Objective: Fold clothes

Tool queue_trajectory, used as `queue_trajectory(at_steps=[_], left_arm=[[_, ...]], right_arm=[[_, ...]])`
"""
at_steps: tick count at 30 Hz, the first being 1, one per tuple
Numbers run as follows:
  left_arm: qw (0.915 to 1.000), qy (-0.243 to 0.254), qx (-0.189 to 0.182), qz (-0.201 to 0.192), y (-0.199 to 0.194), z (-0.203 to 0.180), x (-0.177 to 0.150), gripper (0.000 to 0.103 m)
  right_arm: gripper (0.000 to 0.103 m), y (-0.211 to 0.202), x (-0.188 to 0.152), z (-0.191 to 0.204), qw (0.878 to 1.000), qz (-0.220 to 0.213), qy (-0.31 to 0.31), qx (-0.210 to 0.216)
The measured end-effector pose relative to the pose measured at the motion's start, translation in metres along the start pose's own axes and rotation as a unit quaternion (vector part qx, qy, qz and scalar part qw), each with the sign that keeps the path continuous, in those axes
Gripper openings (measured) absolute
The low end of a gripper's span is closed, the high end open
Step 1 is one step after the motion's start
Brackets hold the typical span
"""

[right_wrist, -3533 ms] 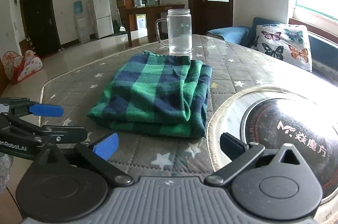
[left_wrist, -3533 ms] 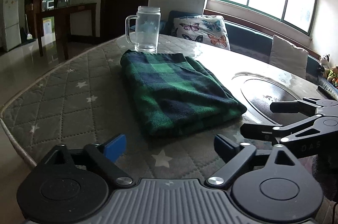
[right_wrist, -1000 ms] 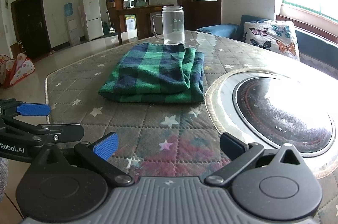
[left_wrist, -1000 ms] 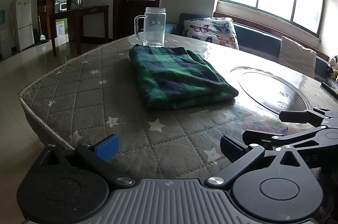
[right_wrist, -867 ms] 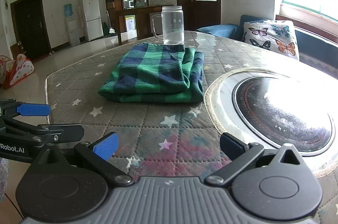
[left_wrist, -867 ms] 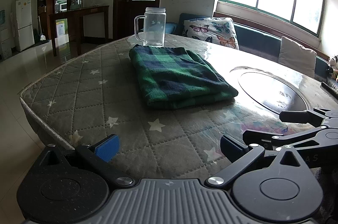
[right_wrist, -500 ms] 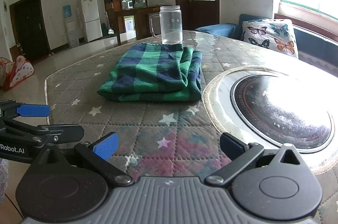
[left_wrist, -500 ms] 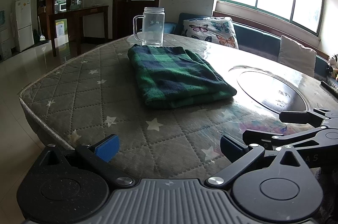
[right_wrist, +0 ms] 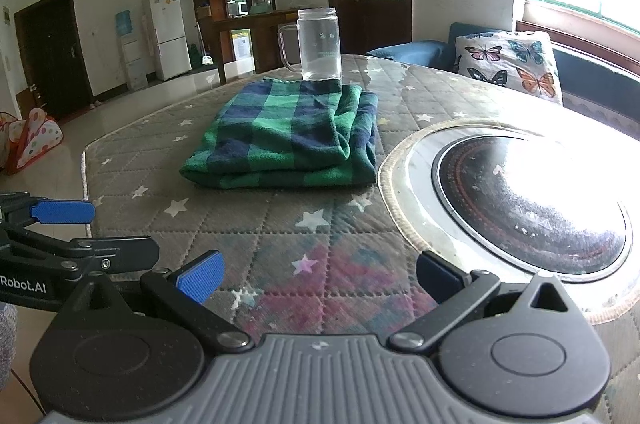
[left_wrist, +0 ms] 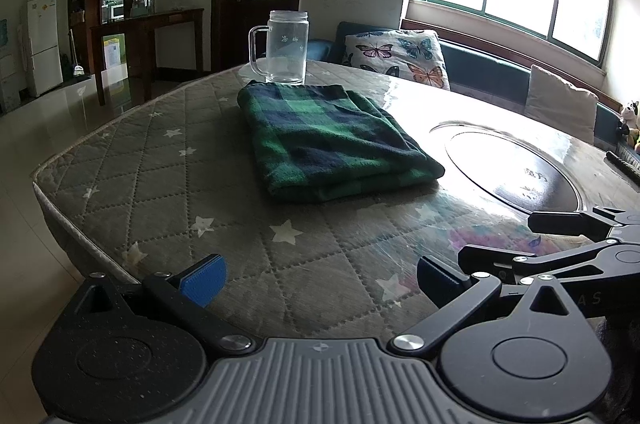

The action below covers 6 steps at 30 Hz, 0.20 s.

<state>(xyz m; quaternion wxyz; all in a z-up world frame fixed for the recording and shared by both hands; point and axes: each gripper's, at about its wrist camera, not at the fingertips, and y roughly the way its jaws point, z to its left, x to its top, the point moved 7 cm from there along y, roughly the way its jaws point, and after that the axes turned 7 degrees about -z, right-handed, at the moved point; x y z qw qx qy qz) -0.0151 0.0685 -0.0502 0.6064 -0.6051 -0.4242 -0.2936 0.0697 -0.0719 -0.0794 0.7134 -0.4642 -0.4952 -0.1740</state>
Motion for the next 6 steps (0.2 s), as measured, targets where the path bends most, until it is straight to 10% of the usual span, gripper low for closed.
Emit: queue_trajectory(at_steps=[6], left_arm=[[1.0000,-0.001,-0.001,0.000,0.0000,-0.0002,-0.0007,0.103]], right_arm=[[0.103,0.0013,-0.0017,-0.0005,1.000,0.002,0.005,0.001]])
